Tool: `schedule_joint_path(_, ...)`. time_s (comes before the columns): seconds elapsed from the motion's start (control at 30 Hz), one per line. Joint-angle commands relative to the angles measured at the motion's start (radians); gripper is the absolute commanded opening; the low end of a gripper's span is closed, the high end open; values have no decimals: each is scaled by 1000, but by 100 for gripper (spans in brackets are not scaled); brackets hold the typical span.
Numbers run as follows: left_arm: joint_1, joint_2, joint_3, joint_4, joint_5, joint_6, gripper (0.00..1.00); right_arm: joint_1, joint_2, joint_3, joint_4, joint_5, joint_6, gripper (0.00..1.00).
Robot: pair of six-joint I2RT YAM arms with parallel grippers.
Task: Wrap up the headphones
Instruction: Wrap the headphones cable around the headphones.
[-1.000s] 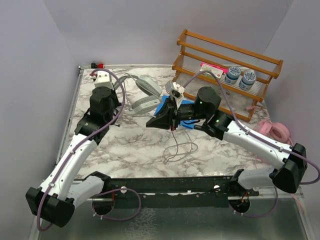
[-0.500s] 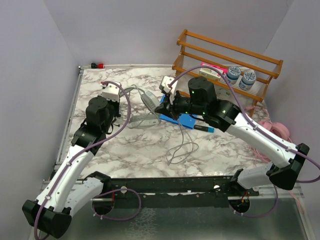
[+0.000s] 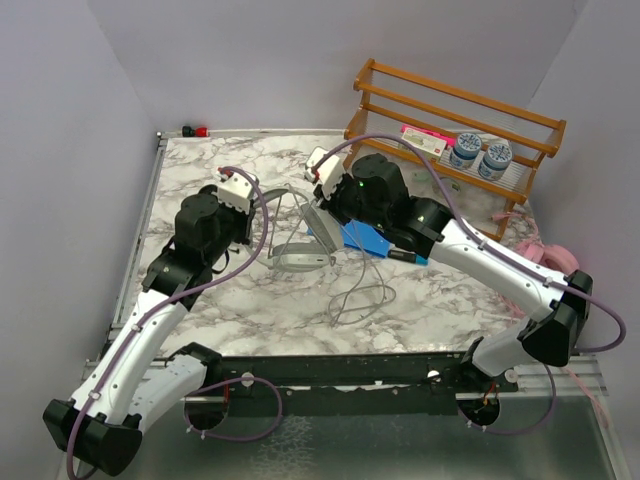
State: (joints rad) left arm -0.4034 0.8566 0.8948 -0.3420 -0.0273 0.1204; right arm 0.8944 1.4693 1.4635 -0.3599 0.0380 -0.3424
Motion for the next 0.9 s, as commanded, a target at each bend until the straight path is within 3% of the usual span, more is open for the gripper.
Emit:
schedule_joint_path(0.0,-4,-19,44,-80,110,17,0,-54,5,-15,169,185,-13,8)
schedule_joint_path(0.23,-4,-27,53,-91,132,8,0,-128,34,-61,217,182,14,9)
schedule_joint_path(0.47,-4,-20,79,-87,215,-51,0,-241,37,-128,262,-67,105,7)
schedule_joint_path(0.7,-4,-22,128,-75,404,-115,0,-367,72,-226,395,-308,225,3)
schedule_joint_path(0.87,-3,29,198,-73,422,-327,0,-376,69,-300,479,-414,258,3)
